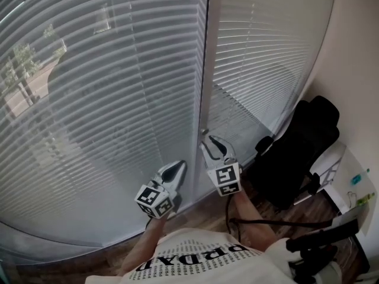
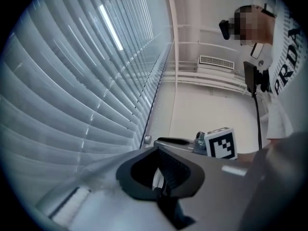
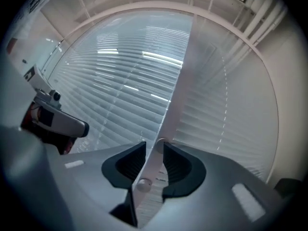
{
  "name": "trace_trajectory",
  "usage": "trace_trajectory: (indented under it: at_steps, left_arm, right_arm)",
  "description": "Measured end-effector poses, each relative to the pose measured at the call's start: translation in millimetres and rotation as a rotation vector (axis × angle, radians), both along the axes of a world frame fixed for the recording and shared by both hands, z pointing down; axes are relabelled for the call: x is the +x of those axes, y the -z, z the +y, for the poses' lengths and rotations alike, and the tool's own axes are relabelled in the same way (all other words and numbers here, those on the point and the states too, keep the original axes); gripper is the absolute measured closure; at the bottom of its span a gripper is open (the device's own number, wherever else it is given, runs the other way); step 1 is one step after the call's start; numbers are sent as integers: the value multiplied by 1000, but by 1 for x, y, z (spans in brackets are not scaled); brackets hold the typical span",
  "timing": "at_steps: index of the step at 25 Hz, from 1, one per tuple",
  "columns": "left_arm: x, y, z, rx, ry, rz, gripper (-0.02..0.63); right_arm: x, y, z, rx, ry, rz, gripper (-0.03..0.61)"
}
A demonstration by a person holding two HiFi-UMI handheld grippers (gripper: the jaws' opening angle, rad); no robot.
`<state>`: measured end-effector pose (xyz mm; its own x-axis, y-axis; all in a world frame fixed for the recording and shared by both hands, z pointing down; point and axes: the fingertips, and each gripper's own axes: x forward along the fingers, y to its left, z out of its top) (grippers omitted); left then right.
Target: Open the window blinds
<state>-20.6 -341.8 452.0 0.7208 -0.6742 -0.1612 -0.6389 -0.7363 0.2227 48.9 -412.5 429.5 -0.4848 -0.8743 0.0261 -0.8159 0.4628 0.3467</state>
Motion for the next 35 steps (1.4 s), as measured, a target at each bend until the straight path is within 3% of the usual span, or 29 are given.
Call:
trace_trajectory:
  at_steps: [5,11,20,28,35]
  left_arm:
    - [-1,-5,-1,-15,-3,-9,617]
    - [-3,-2,-4,12,13,-31,617]
    - [-8,-7,-9,7,20,-33,617]
    - [-13,-6,-12,8,19,-35,617]
    - [-12,-8,-11,6,8,-28,617]
  right_arm:
    - [1,2,-27,71,-23,155,426]
    - [-5,1,-37,83,-5,179,430]
    - [-1,-1,-39,26,4,18,445]
    - [0,-1,-41,-29,-9,-64,448]
    - [3,-3,-43,-116,-4,-241,448]
